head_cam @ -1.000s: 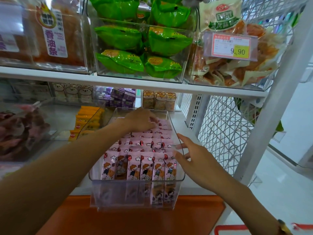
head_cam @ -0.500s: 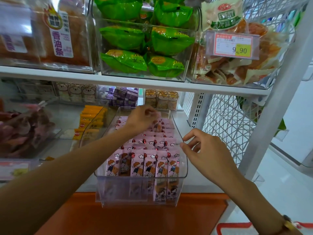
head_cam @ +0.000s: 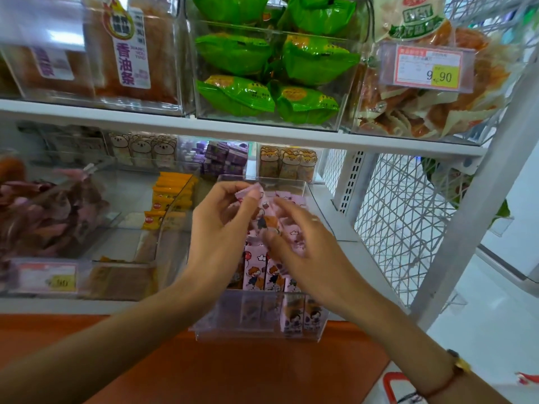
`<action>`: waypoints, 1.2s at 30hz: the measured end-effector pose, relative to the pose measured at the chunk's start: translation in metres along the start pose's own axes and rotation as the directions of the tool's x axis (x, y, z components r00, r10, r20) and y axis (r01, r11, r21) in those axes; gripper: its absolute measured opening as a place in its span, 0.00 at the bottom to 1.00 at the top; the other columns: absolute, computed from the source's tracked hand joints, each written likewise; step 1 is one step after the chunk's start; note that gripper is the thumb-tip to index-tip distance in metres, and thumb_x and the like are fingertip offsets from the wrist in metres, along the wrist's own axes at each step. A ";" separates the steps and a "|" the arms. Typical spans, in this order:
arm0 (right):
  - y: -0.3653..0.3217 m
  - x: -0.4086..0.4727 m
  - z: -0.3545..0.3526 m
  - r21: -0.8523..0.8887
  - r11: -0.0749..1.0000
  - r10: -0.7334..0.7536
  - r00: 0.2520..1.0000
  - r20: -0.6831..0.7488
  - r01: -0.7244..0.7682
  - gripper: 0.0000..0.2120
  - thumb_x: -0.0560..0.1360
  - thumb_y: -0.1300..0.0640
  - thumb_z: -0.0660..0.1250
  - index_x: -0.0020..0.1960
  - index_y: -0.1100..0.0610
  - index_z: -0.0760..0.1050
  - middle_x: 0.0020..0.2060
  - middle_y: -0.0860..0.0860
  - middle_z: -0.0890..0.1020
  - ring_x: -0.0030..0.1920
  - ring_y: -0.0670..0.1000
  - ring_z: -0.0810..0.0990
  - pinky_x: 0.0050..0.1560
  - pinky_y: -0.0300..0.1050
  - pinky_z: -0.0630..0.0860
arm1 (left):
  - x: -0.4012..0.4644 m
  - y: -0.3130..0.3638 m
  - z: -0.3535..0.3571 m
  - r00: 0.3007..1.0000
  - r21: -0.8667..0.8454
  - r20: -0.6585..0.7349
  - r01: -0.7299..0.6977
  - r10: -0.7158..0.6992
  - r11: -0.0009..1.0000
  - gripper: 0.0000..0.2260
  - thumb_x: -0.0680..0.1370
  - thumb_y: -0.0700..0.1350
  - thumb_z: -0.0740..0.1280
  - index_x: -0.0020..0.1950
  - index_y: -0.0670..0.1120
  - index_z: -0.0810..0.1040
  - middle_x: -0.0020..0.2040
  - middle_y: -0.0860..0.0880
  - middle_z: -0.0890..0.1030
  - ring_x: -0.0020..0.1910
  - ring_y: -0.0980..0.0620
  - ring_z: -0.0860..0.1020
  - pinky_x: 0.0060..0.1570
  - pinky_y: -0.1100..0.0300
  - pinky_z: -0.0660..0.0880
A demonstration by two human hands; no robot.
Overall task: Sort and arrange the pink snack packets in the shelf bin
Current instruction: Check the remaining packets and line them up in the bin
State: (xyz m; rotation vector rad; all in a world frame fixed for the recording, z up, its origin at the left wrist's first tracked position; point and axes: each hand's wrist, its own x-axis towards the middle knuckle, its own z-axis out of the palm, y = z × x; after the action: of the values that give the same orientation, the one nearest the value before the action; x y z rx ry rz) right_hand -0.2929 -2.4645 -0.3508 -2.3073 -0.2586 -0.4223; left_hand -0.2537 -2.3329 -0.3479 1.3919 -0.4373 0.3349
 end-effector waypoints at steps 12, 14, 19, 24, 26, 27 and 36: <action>0.006 0.014 0.006 0.604 0.695 0.412 0.904 0.110 -0.390 0.13 0.78 0.53 0.64 0.61 0.53 0.74 0.53 0.50 0.83 0.55 0.50 0.81 0.65 0.56 0.71 | -0.019 -0.012 -0.016 0.960 0.216 0.269 0.023 -0.082 0.976 0.18 0.73 0.44 0.72 0.61 0.55 0.73 0.54 0.59 0.77 0.49 0.64 0.78 0.41 0.73 0.75; 0.006 0.014 0.008 0.604 0.697 0.409 0.906 0.107 -0.386 0.16 0.77 0.52 0.66 0.63 0.53 0.74 0.53 0.50 0.83 0.54 0.50 0.82 0.63 0.54 0.74 | -0.021 -0.013 -0.015 0.963 0.267 0.266 -0.035 -0.039 0.963 0.21 0.71 0.44 0.74 0.61 0.55 0.73 0.54 0.60 0.77 0.51 0.65 0.77 0.43 0.73 0.74; 0.004 0.012 0.003 0.660 0.686 0.377 0.926 0.038 -0.306 0.24 0.66 0.49 0.72 0.60 0.55 0.76 0.51 0.53 0.84 0.50 0.50 0.83 0.56 0.47 0.77 | -0.019 -0.011 -0.014 0.965 0.309 0.257 -0.138 0.057 0.941 0.18 0.74 0.45 0.72 0.62 0.55 0.72 0.56 0.61 0.77 0.53 0.64 0.77 0.48 0.68 0.77; 0.002 0.010 -0.006 0.735 0.620 0.244 0.958 0.152 -0.275 0.16 0.75 0.54 0.63 0.62 0.52 0.76 0.57 0.48 0.81 0.60 0.49 0.77 0.62 0.49 0.72 | -0.017 -0.010 -0.016 0.953 0.264 0.304 -0.099 0.015 0.959 0.15 0.80 0.44 0.63 0.66 0.53 0.70 0.61 0.61 0.76 0.61 0.65 0.73 0.55 0.68 0.75; 0.002 0.009 -0.002 0.663 0.696 0.284 0.954 0.100 -0.277 0.15 0.78 0.56 0.62 0.65 0.52 0.74 0.57 0.49 0.81 0.59 0.49 0.78 0.63 0.51 0.73 | -0.016 -0.012 -0.016 0.940 0.285 0.341 -0.110 0.006 0.952 0.14 0.81 0.42 0.61 0.66 0.51 0.71 0.60 0.61 0.76 0.60 0.67 0.73 0.55 0.70 0.74; 0.003 0.009 0.000 0.620 0.736 0.304 0.951 0.056 -0.272 0.16 0.78 0.57 0.62 0.65 0.53 0.74 0.57 0.50 0.81 0.58 0.49 0.79 0.63 0.52 0.74 | -0.016 -0.013 -0.016 0.937 0.313 0.349 -0.126 0.009 0.941 0.14 0.81 0.42 0.61 0.66 0.52 0.71 0.60 0.63 0.75 0.59 0.70 0.72 0.55 0.73 0.72; -0.001 0.004 0.004 0.466 0.883 0.196 0.945 -0.263 -0.054 0.15 0.67 0.44 0.72 0.52 0.42 0.76 0.44 0.41 0.84 0.44 0.42 0.84 0.40 0.36 0.80 | -0.014 -0.012 -0.015 0.964 0.411 0.236 -0.212 0.122 0.886 0.21 0.71 0.54 0.72 0.63 0.58 0.74 0.55 0.62 0.79 0.52 0.64 0.77 0.50 0.65 0.75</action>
State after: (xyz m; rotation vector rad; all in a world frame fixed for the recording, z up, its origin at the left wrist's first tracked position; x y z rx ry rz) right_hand -0.2887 -2.4602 -0.3510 -1.7576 -0.0427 -0.5753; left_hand -0.2593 -2.3193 -0.3667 1.8406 -0.6860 0.4527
